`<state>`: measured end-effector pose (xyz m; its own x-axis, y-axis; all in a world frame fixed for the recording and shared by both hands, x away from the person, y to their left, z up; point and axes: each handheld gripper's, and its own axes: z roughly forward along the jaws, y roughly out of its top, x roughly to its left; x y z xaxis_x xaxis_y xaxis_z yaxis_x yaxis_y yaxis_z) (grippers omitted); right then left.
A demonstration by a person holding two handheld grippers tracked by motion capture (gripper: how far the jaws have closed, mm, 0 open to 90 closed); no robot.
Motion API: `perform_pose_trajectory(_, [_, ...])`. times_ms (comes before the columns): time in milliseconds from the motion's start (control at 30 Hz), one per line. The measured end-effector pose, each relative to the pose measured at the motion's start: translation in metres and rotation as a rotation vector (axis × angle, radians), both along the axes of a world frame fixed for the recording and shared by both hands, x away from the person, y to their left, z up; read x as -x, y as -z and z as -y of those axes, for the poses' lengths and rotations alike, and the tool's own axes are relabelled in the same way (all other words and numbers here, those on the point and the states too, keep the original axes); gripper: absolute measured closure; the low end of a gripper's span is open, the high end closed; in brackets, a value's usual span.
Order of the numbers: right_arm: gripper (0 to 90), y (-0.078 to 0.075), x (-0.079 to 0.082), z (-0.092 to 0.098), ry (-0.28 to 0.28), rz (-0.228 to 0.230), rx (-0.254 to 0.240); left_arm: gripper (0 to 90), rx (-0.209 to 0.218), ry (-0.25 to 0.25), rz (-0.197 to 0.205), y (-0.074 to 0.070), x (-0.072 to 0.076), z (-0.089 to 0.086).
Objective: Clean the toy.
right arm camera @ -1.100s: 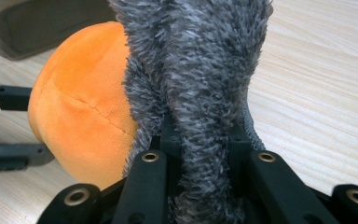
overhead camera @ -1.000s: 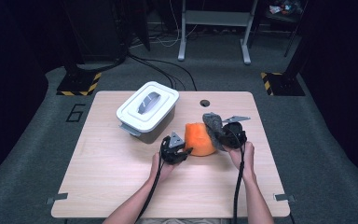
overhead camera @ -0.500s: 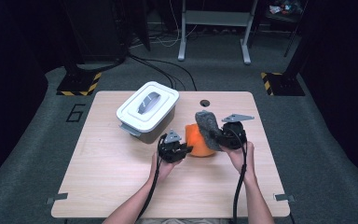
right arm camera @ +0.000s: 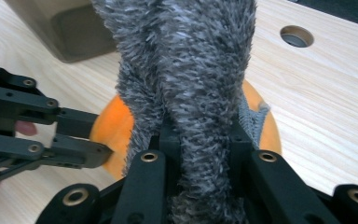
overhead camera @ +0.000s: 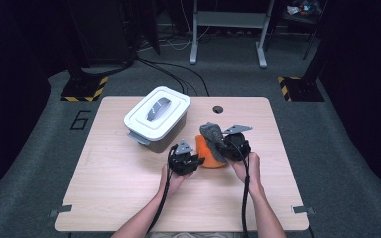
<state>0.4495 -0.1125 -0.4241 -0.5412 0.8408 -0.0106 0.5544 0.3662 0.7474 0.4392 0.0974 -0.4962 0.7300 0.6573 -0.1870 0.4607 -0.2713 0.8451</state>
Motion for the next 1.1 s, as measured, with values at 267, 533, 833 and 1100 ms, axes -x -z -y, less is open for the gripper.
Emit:
perform_pose_trajectory(267, [74.6, 0.004, -0.002, 0.015, 0.04, -0.008, -0.003, 74.1, 0.001, 0.0, 0.005, 0.002, 0.0, -0.001])
perform_pose_trajectory(533, [74.7, 0.014, -0.006, 0.034, 0.117, -0.008, 0.017, 73.9, 0.011, 0.006, -0.003, 0.003, 0.0, -0.001])
perform_pose_trajectory(833, [74.8, 0.034, -0.016, 0.053, 0.18, -0.069, 0.018, 73.9, 0.004, 0.017, 0.008, 0.006, -0.001, -0.002])
perform_pose_trajectory(1100, [74.3, 0.061, -0.03, 0.062, 0.203, -0.152, 0.034, 73.8, 0.005, 0.015, -0.004, 0.008, -0.003, -0.004])
